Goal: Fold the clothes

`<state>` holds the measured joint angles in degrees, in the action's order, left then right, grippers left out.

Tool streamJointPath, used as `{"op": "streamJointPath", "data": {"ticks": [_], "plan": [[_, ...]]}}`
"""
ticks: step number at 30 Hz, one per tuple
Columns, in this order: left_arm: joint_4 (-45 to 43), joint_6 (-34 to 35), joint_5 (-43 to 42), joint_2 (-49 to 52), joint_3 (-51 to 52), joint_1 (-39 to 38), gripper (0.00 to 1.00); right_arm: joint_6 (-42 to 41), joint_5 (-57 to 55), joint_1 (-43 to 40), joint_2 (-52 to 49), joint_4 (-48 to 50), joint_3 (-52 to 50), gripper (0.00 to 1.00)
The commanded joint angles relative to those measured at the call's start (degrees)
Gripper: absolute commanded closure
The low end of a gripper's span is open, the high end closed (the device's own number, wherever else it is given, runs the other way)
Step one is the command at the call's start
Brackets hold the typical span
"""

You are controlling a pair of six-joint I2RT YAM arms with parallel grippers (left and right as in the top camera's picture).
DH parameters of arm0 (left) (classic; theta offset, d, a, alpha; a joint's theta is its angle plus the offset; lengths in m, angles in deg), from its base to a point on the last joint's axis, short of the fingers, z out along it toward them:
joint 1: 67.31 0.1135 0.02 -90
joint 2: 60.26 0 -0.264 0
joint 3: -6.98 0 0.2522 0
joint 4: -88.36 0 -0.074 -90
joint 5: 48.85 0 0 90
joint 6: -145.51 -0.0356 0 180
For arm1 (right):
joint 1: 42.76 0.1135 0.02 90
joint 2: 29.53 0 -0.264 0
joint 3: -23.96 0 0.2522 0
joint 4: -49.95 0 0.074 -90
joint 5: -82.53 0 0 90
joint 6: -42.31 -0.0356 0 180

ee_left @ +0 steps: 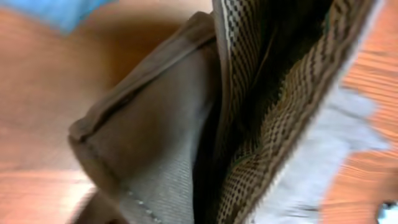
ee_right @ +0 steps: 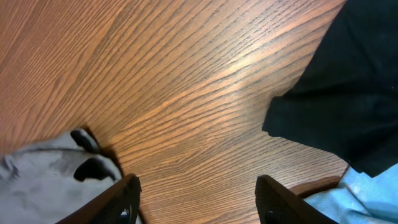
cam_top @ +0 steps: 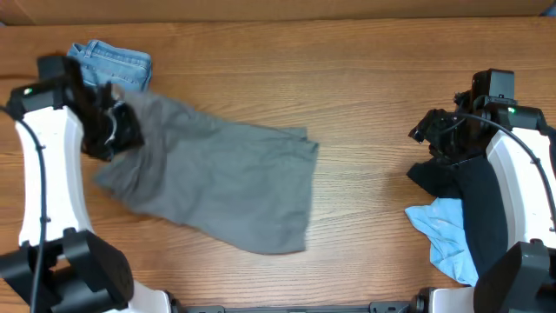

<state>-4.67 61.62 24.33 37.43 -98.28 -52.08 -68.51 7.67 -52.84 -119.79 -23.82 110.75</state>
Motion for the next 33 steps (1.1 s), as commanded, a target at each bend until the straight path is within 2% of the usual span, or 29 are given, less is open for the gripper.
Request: {"op": "streamJointPath", "data": {"ticks": [1,2,6,9,14,21,28,30,33], "plan": [[-1.46,6.95,-6.82,-0.28,-1.20,-8.92,0.96,-0.22,0.37,-0.15,0.83,0.02,0.96,0.37],[-2.43,9.86,-6.80,0.04,-1.20,-13.51,0.96,-0.22,0.37,-0.15,0.83,0.07,0.96,0.37],[-4.35,14.95,-6.40,0.87,-1.16,-23.32,0.96,-0.24,0.35,-0.15,0.83,0.09,0.96,0.37],[-4.66,19.63,-1.25,2.19,-0.94,-30.95,0.96,-0.24,0.35,-0.15,0.83,0.09,0.92,0.37],[-6.71,23.43,2.27,5.73,1.29,-39.28,0.94,-0.24,0.35,-0.15,0.79,0.11,0.90,0.37],[-11.69,27.17,-3.13,14.40,1.38,-47.01,0.94,-0.24,0.33,-0.15,0.79,0.09,0.85,0.37],[-12.00,27.06,-5.27,18.88,1.38,-50.21,0.92,-0.24,0.31,-0.15,0.79,0.33,0.85,0.36],[-11.98,26.67,-5.29,18.99,1.38,-50.62,0.89,-0.24,0.33,-0.15,0.79,0.55,0.85,0.36],[-11.50,25.55,-5.86,18.84,1.33,-50.69,0.80,-0.24,0.31,-0.15,0.79,0.57,0.85,0.36]]}}
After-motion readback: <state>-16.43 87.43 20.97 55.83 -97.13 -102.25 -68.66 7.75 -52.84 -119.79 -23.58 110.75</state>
